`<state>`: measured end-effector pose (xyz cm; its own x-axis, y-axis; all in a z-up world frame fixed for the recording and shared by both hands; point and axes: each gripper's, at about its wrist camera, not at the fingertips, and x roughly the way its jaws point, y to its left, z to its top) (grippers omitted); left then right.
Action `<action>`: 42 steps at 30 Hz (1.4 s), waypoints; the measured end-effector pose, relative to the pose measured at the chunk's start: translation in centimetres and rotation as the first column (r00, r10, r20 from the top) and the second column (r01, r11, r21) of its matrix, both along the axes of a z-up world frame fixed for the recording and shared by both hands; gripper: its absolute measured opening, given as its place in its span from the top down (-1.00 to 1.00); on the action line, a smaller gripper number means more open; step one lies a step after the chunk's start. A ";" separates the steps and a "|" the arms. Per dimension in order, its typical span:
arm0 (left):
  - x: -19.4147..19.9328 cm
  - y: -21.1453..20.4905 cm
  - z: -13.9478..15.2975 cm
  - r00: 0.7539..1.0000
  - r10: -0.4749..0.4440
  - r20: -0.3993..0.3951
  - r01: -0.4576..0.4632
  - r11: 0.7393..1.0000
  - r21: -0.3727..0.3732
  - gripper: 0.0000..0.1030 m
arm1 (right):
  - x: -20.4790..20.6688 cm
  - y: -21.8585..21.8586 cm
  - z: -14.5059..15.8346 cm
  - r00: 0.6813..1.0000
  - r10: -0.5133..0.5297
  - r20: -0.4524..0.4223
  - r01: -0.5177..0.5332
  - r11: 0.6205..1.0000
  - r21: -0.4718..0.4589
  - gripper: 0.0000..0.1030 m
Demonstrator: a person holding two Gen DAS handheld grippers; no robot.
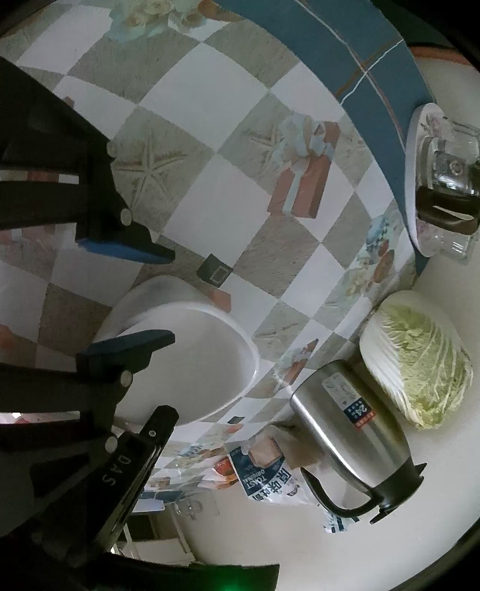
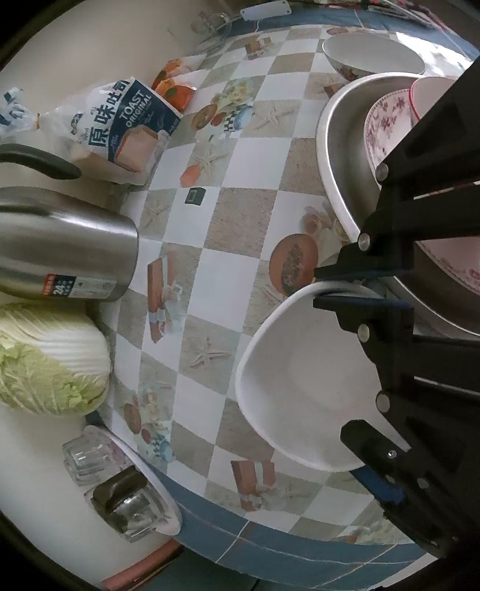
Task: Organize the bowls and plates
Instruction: 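Close both grippers on the rim of the white square bowl, then lift the white square bowl with both grippers and carry it to the basin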
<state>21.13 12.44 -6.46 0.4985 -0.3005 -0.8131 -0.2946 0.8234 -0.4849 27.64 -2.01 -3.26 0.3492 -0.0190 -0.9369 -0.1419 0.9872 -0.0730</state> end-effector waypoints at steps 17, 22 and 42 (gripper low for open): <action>-1.0 3.0 -1.2 0.988 0.117 -0.098 -0.119 0.993 -0.012 0.49 | -1.8 3.2 -0.1 0.991 0.127 -0.037 -0.126 0.991 0.035 0.82; -1.6 4.2 -1.5 0.984 0.142 -0.107 -0.146 0.989 -0.033 0.52 | -2.7 4.1 0.0 0.987 0.150 -0.051 -0.147 0.988 0.056 0.80; -2.5 4.0 2.7 0.994 0.113 -0.002 -0.113 0.993 0.019 0.54 | -4.2 3.4 1.7 0.995 0.103 -0.015 -0.100 0.986 0.133 0.75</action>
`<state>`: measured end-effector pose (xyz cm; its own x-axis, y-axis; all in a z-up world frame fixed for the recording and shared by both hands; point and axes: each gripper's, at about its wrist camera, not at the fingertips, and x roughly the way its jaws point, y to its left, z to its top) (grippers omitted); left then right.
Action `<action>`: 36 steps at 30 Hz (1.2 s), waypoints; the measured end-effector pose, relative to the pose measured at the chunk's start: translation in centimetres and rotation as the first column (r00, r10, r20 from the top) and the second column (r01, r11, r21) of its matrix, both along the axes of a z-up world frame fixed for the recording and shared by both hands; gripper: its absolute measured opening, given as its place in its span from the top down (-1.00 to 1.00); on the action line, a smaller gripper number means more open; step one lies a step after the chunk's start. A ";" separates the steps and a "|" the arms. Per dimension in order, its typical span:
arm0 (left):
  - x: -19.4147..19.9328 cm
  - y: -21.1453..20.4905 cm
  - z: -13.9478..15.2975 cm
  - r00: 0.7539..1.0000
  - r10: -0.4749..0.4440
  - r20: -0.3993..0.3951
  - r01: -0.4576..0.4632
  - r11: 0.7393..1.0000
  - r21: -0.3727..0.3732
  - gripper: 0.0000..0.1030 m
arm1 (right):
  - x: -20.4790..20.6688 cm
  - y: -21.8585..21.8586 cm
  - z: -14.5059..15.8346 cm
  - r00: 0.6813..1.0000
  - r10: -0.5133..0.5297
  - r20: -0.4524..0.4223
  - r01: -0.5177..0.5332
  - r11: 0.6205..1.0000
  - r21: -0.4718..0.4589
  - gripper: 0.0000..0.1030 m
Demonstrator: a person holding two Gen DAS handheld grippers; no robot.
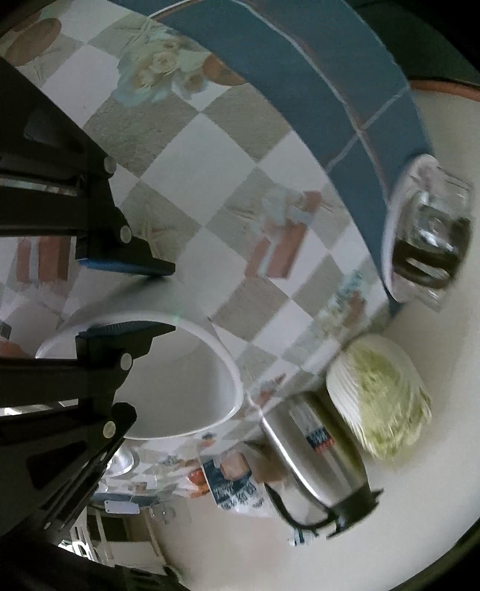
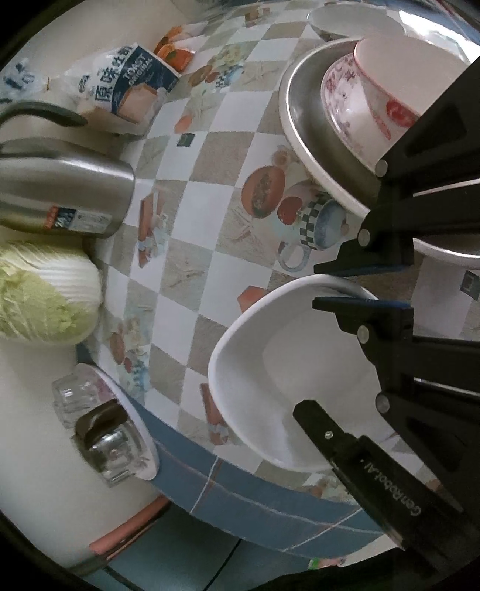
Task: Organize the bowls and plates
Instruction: 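Lift the white square bowl with both grippers and carry it to the basin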
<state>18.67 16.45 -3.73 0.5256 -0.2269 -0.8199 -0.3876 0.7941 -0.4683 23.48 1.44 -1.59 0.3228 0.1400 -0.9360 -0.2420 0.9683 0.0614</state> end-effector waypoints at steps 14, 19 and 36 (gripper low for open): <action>-2.6 -4.0 7.8 0.980 -0.114 0.164 0.098 0.990 0.103 0.54 | -3.9 -4.9 7.3 0.984 -0.087 0.158 0.056 0.980 0.189 0.76; -3.9 -6.4 10.4 0.959 -0.169 0.229 0.133 0.977 0.166 0.54 | -6.2 -7.1 9.3 0.968 -0.124 0.218 0.069 0.968 0.242 0.76; -5.6 -15.6 14.2 0.879 -0.379 0.289 0.303 0.912 0.277 0.54 | -11.8 -17.0 12.5 0.895 -0.326 0.305 0.203 0.906 0.373 0.76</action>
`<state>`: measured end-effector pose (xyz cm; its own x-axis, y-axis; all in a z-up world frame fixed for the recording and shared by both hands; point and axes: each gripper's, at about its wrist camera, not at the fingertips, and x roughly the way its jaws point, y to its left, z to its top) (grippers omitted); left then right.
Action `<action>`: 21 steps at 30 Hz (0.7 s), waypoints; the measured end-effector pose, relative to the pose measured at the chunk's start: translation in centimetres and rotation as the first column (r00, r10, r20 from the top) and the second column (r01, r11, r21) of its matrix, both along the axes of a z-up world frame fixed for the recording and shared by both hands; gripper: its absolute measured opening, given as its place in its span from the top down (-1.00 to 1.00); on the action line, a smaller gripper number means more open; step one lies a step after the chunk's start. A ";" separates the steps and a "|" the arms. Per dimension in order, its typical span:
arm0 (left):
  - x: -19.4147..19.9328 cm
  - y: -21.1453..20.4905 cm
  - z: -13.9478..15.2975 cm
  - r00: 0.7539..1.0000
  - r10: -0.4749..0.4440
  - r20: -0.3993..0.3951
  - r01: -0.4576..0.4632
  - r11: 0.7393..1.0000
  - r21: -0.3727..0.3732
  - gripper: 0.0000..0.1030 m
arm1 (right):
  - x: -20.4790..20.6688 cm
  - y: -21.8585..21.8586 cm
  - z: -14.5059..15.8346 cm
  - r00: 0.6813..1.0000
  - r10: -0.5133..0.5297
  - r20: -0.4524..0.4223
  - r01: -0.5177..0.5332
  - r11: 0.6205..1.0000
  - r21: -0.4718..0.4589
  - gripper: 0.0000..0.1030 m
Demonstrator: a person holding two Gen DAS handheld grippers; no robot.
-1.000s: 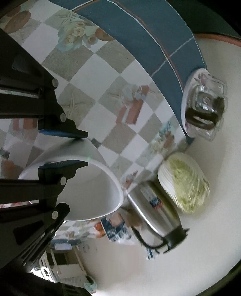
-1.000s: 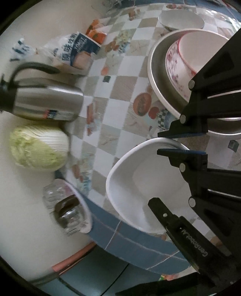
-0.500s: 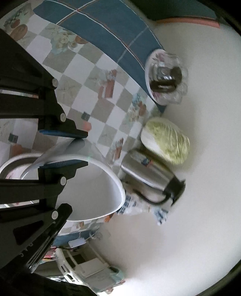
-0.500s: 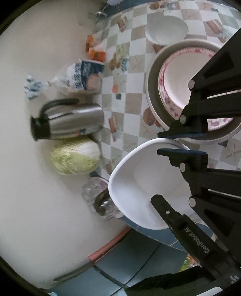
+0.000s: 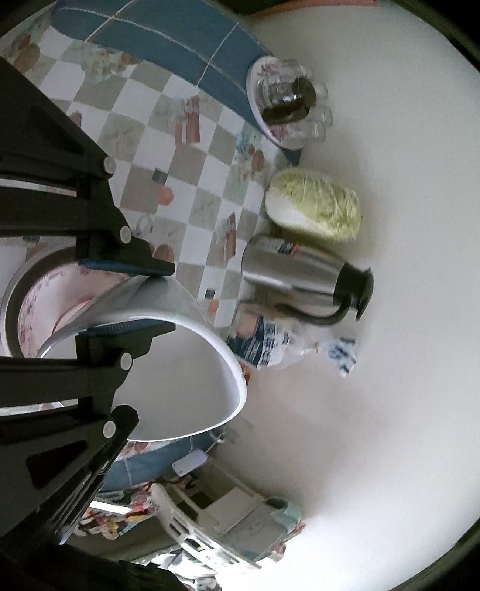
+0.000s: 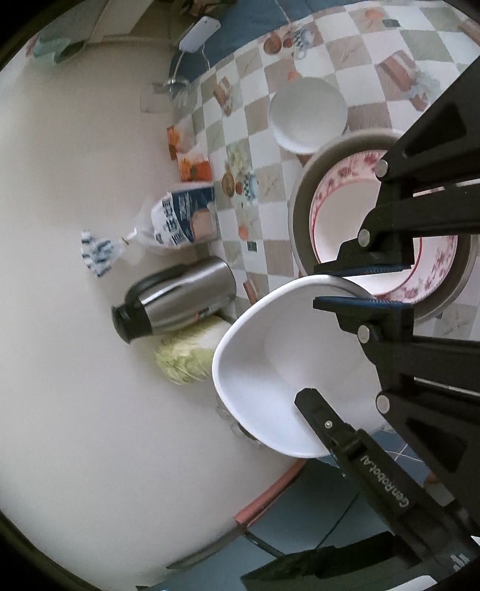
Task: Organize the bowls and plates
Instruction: 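Lift the white square bowl with both grippers and carry it to the basin, then lower the square bowl into the red-rimmed bowl with both grippers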
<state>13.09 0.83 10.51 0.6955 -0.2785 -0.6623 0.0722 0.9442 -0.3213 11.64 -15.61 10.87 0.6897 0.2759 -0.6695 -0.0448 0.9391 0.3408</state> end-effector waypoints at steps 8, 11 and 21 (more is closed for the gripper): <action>-0.3 -3.3 -0.6 0.999 -0.028 -0.027 0.029 0.998 0.048 0.54 | -1.4 -2.9 0.3 1.000 -0.025 0.018 0.025 1.000 0.016 0.75; -0.2 -3.9 -0.9 0.999 -0.033 -0.035 0.035 0.998 0.052 0.54 | -1.3 -3.9 -0.2 1.000 -0.026 0.006 0.026 0.999 0.035 0.75; 0.6 -5.5 -2.8 0.994 -0.046 -0.099 0.052 0.997 0.063 0.54 | -0.8 -5.9 -2.0 0.999 -0.017 -0.048 0.020 0.998 0.058 0.75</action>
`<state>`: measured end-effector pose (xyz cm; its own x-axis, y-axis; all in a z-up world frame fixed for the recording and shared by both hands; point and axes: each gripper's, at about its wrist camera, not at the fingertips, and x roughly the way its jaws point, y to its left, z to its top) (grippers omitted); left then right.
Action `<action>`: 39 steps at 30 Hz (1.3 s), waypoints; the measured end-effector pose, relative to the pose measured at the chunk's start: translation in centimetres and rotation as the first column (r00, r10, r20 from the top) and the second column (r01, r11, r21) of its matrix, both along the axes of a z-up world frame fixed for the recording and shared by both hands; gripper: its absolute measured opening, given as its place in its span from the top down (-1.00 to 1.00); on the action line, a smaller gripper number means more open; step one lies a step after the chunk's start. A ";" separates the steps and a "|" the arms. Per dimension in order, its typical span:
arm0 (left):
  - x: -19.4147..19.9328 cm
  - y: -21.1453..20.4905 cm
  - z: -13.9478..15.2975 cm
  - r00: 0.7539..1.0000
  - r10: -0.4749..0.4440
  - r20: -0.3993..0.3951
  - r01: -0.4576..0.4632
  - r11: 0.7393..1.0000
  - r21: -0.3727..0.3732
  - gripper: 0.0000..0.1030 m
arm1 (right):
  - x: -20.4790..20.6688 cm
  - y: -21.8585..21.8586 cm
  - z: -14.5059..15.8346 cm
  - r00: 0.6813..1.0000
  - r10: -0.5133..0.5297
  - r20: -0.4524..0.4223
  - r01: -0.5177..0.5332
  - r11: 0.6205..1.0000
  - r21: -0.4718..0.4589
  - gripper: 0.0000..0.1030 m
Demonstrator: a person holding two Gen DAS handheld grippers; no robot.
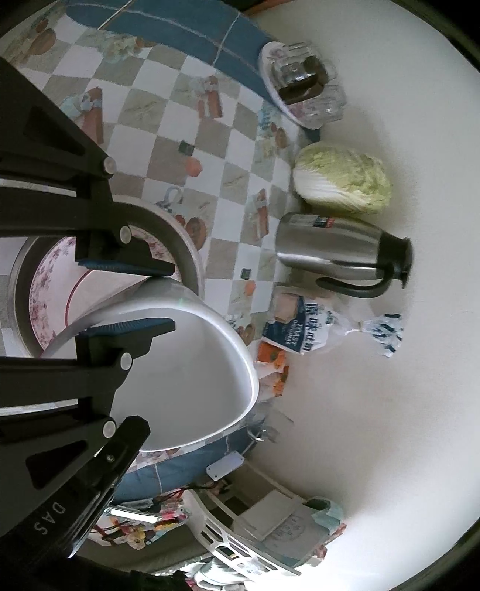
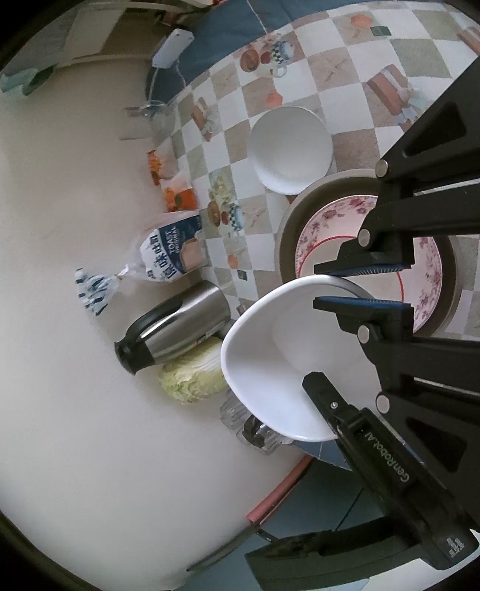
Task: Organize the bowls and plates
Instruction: 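Lower the square bowl into the red-rimmed bowl with both grippers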
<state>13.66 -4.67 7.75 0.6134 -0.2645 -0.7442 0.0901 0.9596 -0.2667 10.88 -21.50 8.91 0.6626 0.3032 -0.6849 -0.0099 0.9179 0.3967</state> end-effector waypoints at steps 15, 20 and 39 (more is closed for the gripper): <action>1.0 -0.6 -3.4 0.994 0.013 -0.112 -0.012 1.000 0.013 0.54 | 1.2 -0.8 -2.7 0.996 -0.007 -0.092 0.008 1.000 0.012 0.75; 1.2 -0.6 -4.0 0.991 0.017 -0.131 -0.015 1.000 0.020 0.54 | 1.5 -0.7 -3.3 0.994 -0.005 -0.114 0.007 1.000 0.016 0.75; 1.7 -0.7 -5.7 0.982 0.018 -0.189 -0.014 1.000 0.026 0.54 | 2.3 -1.0 -4.6 0.987 -0.013 -0.158 0.019 0.999 0.033 0.75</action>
<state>15.32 -5.38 2.05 0.4651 -0.2364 -0.8531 0.0251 0.9668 -0.2543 13.15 -22.49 4.30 0.5516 0.3185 -0.7709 0.0699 0.9033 0.4232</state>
